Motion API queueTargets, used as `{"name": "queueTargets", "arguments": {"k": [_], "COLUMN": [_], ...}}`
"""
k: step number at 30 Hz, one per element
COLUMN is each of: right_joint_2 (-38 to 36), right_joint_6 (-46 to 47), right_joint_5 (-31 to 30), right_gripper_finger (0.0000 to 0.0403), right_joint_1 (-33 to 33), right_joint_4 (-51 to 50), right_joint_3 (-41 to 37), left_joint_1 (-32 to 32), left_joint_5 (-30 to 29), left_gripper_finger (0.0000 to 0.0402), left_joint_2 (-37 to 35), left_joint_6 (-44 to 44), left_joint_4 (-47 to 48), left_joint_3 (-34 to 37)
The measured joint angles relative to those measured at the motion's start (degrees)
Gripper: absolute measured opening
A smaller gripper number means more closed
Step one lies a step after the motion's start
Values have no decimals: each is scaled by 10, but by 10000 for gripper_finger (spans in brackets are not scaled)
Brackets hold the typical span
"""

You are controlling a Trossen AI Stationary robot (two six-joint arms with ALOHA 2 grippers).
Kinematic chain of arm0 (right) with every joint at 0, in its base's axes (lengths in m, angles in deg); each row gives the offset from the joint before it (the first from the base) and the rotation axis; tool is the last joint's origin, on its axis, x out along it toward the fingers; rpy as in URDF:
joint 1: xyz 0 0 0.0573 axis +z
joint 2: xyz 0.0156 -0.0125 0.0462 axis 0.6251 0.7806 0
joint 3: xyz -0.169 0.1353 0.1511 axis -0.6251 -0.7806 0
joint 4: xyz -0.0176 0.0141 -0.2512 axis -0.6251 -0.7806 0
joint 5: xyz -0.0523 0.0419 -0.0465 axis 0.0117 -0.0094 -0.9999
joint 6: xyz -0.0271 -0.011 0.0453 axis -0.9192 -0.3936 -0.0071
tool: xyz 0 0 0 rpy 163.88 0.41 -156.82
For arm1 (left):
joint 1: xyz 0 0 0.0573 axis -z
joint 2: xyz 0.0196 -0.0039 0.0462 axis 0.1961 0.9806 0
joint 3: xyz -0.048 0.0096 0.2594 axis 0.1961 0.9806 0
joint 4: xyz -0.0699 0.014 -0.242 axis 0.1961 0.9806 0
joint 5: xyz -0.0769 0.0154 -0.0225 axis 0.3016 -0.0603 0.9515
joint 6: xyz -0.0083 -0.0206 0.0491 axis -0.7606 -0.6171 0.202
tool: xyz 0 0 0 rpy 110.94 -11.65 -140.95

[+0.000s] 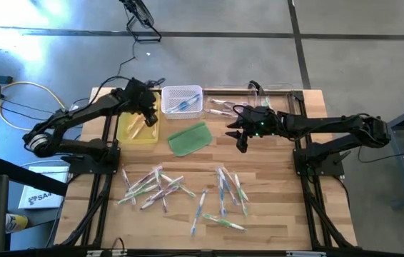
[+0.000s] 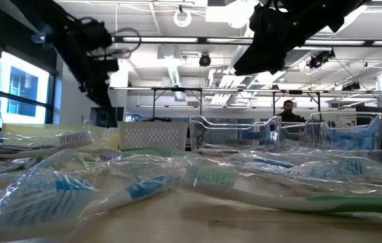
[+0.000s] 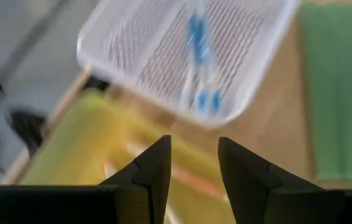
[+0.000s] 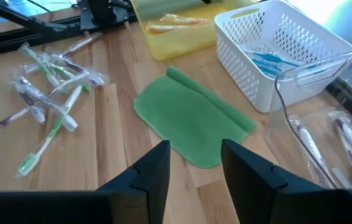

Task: Pick & Place Toothbrushes
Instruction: Put the green toothbrush into the right transparent bin

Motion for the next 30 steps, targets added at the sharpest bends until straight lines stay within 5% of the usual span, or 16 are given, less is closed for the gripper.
{"name": "queueTargets", "arguments": {"k": [16, 30], "right_joint_2": [0, 0], "right_joint_6": [12, 27], "right_joint_5": [0, 2], "right_gripper_finger": [136, 136], "right_joint_1": [0, 4], "right_joint_4": [13, 13], "right_joint_3": [0, 0], "left_joint_1": [264, 421], "left_joint_5": [-5, -21], "left_gripper_finger": [129, 129], "left_joint_2": [-230, -230], "left_joint_6": [58, 105], "left_joint_4": [-88, -127], "left_joint_3": [72, 73]}}
